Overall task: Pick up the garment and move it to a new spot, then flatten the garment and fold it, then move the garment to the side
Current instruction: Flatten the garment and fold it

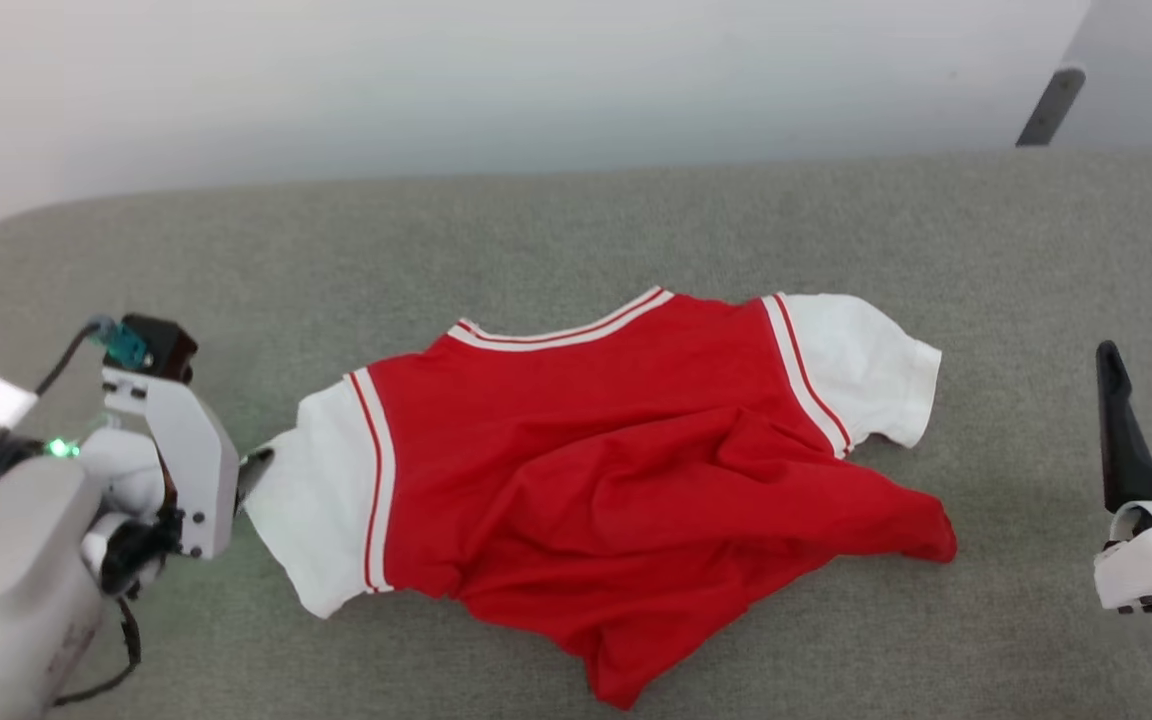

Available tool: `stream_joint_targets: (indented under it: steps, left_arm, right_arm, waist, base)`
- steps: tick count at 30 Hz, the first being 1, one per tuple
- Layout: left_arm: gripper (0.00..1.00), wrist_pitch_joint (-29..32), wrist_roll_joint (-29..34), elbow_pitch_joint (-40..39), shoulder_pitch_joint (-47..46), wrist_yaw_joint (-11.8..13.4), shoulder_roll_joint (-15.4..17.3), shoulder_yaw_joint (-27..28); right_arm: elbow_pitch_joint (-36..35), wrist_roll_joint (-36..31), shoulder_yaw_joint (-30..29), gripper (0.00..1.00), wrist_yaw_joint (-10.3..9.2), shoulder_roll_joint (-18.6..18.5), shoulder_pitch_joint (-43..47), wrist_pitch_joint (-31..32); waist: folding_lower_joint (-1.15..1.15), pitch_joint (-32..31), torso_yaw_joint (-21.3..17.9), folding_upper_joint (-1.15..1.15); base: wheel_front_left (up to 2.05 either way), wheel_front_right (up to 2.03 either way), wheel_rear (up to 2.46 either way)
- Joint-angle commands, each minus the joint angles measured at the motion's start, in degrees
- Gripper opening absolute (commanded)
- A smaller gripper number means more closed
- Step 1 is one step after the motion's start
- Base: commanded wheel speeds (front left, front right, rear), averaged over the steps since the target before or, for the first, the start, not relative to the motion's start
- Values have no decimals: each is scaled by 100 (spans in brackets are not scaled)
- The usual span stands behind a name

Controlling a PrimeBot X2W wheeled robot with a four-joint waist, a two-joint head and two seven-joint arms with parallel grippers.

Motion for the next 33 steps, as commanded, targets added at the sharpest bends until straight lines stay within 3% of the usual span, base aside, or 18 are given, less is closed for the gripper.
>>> stream_joint_targets:
  steps: [1,10,22,23,24,25,33]
  left_arm:
    - [100,-31,-52,26,123,63,-7,16]
    - [100,-59,-394,348,447,192,-174,169]
    - [100,54,-525,1023,181,127,-483,195]
    - [87,46,-518,1080,131,101,-519,189]
    - [32,51,-535,1151,88,99,-543,199]
    - [0,85,-519,1229,52,89,-574,176]
    - [0,459,-745,1833,-177,27,-827,260]
  right_arm:
    - [-73,-4,54,100,-6,-23,4,-36]
    - [-545,-48,330,100,-6,-52,-202,10]
    - [-735,-49,375,100,-6,-183,-413,250]
    - [-712,-55,368,100,-6,-196,-441,288]
    - [-676,-37,370,100,-6,-209,-487,314]
    - [-643,-30,366,100,-6,-239,-530,351]
    - [-159,271,608,100,-6,-506,-993,842]
  waist:
    - [0,-194,84,0]
    - [0,-209,-61,0]
    - [0,127,-166,0]
    - [0,164,-162,0]
    - [0,201,-166,0]
    - [0,237,-161,0]
    - [0,467,-115,0]
  base:
    - [0,0,0]
    - [0,0,0]
    - [0,0,0]
    - [0,0,0]
    - [0,0,0]
    - [0,0,0]
    - [0,0,0]
